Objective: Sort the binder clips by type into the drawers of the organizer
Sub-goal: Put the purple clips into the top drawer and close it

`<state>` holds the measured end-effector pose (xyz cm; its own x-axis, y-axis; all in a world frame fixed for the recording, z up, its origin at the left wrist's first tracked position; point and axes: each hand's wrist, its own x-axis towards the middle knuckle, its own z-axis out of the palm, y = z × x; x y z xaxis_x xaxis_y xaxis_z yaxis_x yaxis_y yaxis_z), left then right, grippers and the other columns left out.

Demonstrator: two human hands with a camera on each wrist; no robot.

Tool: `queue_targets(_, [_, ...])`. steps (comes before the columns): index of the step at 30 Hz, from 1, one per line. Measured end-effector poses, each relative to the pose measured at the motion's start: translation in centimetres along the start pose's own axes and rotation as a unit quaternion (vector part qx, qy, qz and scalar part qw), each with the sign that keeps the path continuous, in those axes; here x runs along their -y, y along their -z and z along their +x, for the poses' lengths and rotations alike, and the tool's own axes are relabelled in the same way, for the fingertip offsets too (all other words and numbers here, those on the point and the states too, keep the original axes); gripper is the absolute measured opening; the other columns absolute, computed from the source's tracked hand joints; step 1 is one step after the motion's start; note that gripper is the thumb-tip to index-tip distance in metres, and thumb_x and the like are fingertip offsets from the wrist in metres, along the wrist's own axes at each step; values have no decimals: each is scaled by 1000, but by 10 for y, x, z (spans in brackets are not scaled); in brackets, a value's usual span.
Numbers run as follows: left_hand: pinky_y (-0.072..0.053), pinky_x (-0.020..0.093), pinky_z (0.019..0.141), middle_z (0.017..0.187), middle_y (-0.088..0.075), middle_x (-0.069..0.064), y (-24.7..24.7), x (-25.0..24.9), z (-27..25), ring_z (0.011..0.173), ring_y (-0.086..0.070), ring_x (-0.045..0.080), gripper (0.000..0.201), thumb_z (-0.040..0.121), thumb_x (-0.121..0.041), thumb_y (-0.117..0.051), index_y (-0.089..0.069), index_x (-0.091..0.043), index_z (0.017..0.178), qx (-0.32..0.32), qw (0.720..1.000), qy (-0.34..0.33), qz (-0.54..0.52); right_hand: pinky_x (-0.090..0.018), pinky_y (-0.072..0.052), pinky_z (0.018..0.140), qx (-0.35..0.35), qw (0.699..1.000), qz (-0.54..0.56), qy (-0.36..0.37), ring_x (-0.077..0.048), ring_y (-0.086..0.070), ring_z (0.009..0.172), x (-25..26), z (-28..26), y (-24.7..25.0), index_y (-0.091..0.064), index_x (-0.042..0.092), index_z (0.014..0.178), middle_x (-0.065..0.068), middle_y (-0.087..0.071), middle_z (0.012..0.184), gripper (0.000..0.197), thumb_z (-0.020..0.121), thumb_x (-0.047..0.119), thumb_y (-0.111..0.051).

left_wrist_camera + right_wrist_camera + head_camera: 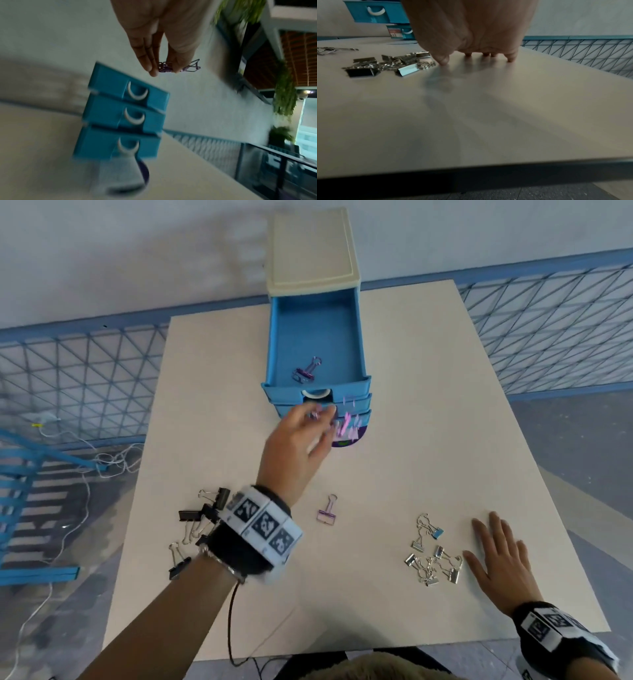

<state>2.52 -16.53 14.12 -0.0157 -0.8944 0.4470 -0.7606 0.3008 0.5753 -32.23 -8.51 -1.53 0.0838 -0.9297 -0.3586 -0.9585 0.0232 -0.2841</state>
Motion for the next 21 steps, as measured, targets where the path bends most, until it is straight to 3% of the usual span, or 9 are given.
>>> queue_targets(3, [-44,30,79,101,-62,21,11,2,47,88,-62,29,31,84,-19,-54,-64,-4,110,-41,998,27,43,-56,-19,107,6,1000,4,-4,-29,-14,138,2,0,0,-24,16,141,-11,-12,152,95,75,76,7])
queue_targets(7, [-46,41,88,108,-57,22,-1,13,89,96,-57,34,42,89,-12,-54,-46,-9,131,20,989,129,67,-54,-18,108,7,1000,2,-3,-26,-11,138,2,1,1,-23,16,142,-7,-8,151,97,73,77,9])
queue_targets(9, [-46,44,91,113,-55,23,-5,13,92,100,-57,33,50,90,-9,-53,-36,-10,137,24,990,136,30,-54,-18,108,12,1000,2,-2,-25,-10,138,2,1,1,-22,16,142,-5,-6,150,97,73,77,9])
queue_targets(10, [-47,42,92,113,-56,23,-6,13,88,100,-57,32,50,90,-6,-52,-35,-8,137,12,992,128,6,-54,-17,108,14,1000,3,-3,-24,-9,138,2,1,1,-21,16,142,-5,-6,150,97,73,77,9])
queue_targets(13, [-44,19,85,105,-62,19,-3,13,58,91,-60,24,38,90,-6,-47,-47,-1,128,-49,996,64,-41,-53,-15,109,16,1000,3,-4,-23,-6,138,1,1,0,-16,18,142,-5,-2,150,94,73,77,10])
queue_targets(15, [-43,14,80,101,-62,15,-2,16,30,88,-58,17,35,88,-11,-42,-53,-2,120,-58,997,27,-42,-53,-13,110,17,1000,4,-2,-22,-3,138,0,1,-1,-10,19,142,-4,1,150,92,73,77,11])
queue_targets(18, [-50,26,76,99,-61,12,-10,27,-22,87,-57,17,32,85,-12,-41,-58,-5,111,4,999,28,-38,-53,-11,110,19,1000,2,-3,-22,-1,138,1,1,-3,-2,21,139,-5,3,150,88,71,77,13])
queue_targets(21, [-52,38,72,104,-57,10,-28,38,-70,92,-56,21,33,80,-16,-42,-56,-14,111,174,982,68,-1,-53,-10,110,19,1000,-6,0,-21,2,137,1,1,-3,0,22,138,-5,6,148,89,70,77,15])
